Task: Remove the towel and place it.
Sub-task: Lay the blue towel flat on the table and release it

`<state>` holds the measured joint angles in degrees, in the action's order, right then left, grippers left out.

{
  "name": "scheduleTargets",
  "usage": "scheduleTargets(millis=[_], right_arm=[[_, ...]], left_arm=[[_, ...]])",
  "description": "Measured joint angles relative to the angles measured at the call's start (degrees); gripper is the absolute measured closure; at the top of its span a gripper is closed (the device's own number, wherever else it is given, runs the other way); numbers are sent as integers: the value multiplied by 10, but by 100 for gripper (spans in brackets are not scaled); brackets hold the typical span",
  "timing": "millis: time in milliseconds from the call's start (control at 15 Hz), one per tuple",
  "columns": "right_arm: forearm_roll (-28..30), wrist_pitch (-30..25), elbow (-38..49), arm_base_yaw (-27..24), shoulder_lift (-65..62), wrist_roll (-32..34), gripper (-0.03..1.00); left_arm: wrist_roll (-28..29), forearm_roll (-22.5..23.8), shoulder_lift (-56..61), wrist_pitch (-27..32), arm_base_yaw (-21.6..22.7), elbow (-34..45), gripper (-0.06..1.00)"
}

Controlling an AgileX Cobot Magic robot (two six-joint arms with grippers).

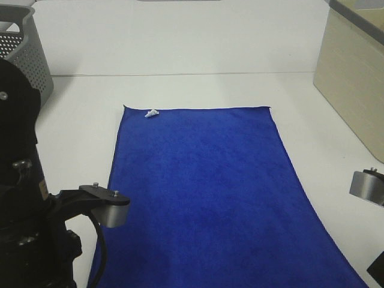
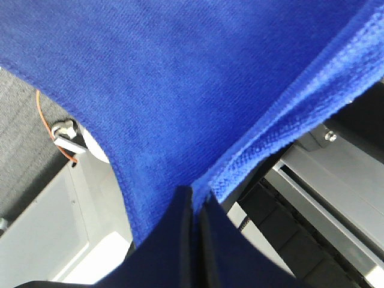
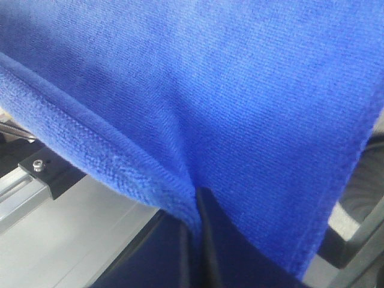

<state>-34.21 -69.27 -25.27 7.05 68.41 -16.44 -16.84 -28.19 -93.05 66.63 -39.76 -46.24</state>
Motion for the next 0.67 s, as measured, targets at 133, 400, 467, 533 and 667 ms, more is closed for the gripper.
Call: scheduleTargets(millis=[133, 400, 467, 533, 667], right_arm=[[-4, 1, 0, 0, 54, -1, 95], [-10, 2, 0, 0, 124, -26, 95], [-10, 2, -1, 0, 144, -26, 95], [-10, 2, -1, 0, 163, -26, 95], [-10, 2, -1, 0, 206, -26, 95]], left_arm=[[1, -3, -25, 0, 0, -1, 94], [1, -6, -39, 3, 0, -1, 94], [1, -10, -49, 3, 0, -1, 94], [1, -13, -57, 3, 0, -1, 94], [1, -17, -78, 3, 0, -5, 94]])
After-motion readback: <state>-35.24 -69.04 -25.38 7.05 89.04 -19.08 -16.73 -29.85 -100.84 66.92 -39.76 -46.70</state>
